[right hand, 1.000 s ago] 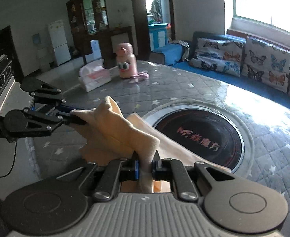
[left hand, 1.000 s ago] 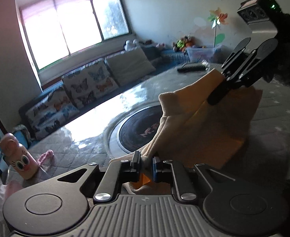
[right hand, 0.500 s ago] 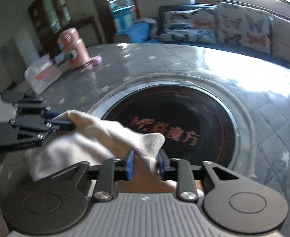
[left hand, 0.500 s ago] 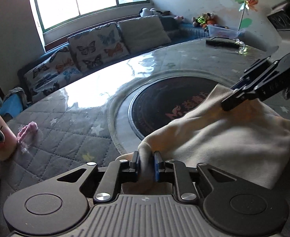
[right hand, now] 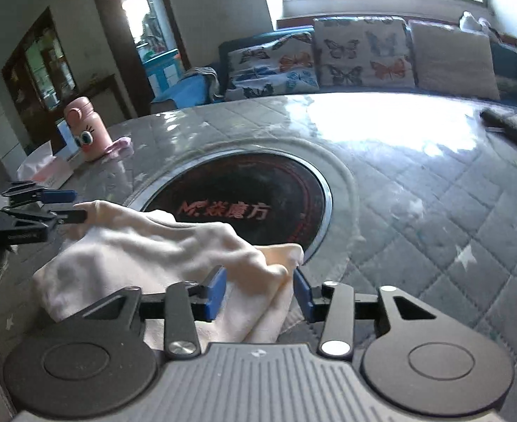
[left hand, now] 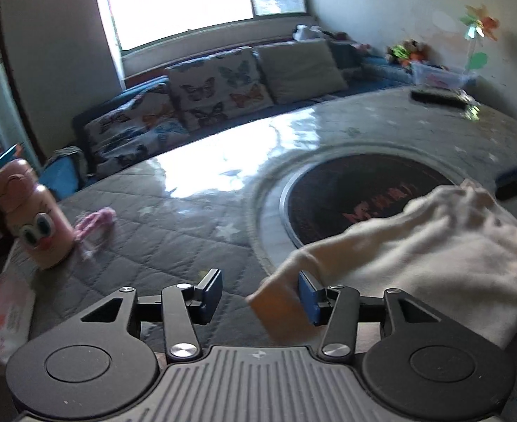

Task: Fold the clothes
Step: 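Fold the held hem toward the collar with both grippers and lower it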

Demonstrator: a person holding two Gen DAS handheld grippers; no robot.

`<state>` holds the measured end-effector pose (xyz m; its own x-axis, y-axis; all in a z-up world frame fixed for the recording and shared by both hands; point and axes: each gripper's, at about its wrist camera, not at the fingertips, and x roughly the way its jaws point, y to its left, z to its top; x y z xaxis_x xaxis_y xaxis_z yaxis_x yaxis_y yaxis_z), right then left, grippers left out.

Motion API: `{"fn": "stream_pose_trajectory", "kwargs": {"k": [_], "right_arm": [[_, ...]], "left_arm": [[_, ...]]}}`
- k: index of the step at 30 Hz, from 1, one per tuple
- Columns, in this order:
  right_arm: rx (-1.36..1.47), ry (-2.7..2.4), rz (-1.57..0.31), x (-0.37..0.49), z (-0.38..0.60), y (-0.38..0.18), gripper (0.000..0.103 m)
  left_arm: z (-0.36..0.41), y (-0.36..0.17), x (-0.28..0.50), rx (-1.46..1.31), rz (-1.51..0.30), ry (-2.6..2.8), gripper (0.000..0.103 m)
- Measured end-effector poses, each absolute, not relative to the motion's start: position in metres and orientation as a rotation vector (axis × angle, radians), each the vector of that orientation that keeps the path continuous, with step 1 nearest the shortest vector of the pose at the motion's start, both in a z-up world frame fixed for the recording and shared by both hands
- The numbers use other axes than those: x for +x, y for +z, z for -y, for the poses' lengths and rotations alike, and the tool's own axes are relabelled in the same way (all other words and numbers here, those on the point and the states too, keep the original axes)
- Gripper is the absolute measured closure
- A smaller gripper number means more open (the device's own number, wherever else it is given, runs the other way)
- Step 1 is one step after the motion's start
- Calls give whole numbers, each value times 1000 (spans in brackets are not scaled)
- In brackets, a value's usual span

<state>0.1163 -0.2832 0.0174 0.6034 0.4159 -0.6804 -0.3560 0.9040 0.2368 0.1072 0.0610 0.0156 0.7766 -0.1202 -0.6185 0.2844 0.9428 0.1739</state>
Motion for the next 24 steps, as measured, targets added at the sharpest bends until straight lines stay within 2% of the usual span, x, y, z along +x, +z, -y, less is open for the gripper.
{"fn": "stream_pose_trajectory", "kwargs": {"k": [1, 6, 8, 10, 13, 18, 24], "right_arm": [[86, 447, -808, 118, 284, 17, 69], [64, 429, -816, 127, 274, 11, 69], [61, 421, -825, 128, 272, 7, 74], [56, 413, -830, 127, 270, 4, 87], [39, 392, -819, 123, 266, 3, 98], [-21, 348, -769, 119, 262, 13, 99], [-37, 327, -809, 125, 260, 2, 96]], "left_arm": [[-61, 20, 104, 254, -631, -215, 55], [-52, 32, 90, 200, -593, -260, 64], [-44, 31, 87, 194, -598, -296, 68], [-35, 28, 86, 195, -607, -332, 70], [-25, 19, 92, 198, -636, -346, 72], [-31, 2, 106, 162, -697, -308, 74], [-43, -3, 109, 125, -719, -285, 74]]}}
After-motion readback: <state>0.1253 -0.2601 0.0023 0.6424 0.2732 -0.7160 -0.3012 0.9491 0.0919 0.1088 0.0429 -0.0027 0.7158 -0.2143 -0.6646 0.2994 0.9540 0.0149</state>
